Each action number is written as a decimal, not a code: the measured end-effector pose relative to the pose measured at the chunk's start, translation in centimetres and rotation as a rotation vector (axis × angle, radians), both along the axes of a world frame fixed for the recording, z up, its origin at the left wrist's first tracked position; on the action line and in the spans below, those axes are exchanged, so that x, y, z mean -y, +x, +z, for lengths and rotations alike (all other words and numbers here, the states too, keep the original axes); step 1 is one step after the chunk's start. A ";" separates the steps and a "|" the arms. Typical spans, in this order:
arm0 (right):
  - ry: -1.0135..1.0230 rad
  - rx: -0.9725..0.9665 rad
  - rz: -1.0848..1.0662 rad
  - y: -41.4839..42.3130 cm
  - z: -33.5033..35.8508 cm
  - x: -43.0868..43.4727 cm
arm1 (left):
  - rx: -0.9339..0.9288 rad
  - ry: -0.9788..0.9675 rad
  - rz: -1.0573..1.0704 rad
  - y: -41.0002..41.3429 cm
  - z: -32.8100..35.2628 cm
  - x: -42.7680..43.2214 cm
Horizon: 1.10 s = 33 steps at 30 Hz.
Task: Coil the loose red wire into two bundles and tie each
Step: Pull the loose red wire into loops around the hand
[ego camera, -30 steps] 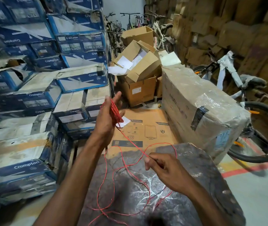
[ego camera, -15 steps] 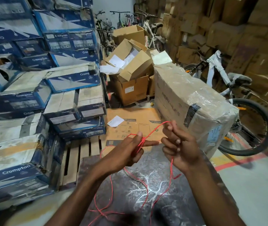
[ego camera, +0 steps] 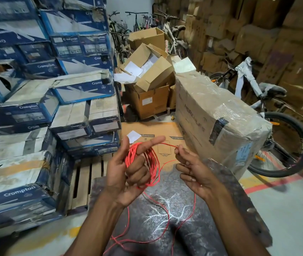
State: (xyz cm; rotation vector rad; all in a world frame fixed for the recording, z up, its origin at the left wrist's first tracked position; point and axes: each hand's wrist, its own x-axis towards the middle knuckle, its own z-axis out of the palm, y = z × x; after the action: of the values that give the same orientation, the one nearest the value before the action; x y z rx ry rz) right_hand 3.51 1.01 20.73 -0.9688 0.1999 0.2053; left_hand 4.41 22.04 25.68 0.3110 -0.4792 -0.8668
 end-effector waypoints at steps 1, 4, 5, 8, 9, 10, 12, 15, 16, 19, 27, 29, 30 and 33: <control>-0.101 0.008 -0.007 -0.2 -0.2 -0.2 | -0.029 -0.010 0.042 0.3 0.2 0.0; -0.430 0.052 0.028 -1.3 -0.9 -0.9 | -0.130 0.032 0.233 1.4 0.9 0.3; -0.511 0.080 0.046 -1.7 -1.1 -1.0 | -0.167 0.048 0.296 1.8 1.1 0.6; -0.782 0.201 0.094 -2.9 -1.4 -1.3 | -0.220 0.128 0.492 3.0 1.5 1.6; -0.868 0.248 0.116 -3.3 -1.4 -1.3 | -0.211 0.172 0.561 3.3 1.4 1.9; -0.940 0.280 0.148 -3.8 -1.5 -1.3 | -0.198 0.224 0.627 3.5 1.2 2.2; -1.049 0.312 0.211 -4.6 -1.2 -1.0 | -0.177 0.343 0.727 3.5 1.0 2.7; -1.177 0.347 0.284 -5.6 -0.4 -0.5 | -0.159 0.414 0.753 3.4 0.6 3.2; -1.239 0.368 0.309 -5.9 -0.1 -0.3 | -0.142 0.435 0.766 3.5 0.4 3.4; -1.484 0.407 0.364 -7.0 1.0 0.2 | -0.023 0.596 0.887 4.2 -0.4 3.4; -1.460 0.569 -0.145 -7.8 4.5 -0.2 | 1.076 1.317 0.805 2.9 -3.6 2.9; -1.411 0.596 -0.224 -7.4 4.8 0.2 | 1.154 1.366 0.786 2.2 -3.7 2.9; -1.404 0.604 -0.235 -7.1 5.0 0.3 | 1.178 1.375 0.794 2.0 -3.5 2.7; -1.382 0.642 -0.278 -6.4 5.4 0.8 | 1.156 1.360 0.740 1.5 -2.9 2.5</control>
State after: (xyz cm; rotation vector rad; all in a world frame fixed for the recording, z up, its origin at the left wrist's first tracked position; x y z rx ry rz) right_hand -2.89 0.18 26.17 -2.2880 -0.1675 -0.5983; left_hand 5.95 19.55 22.75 2.1588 -0.6768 -0.0530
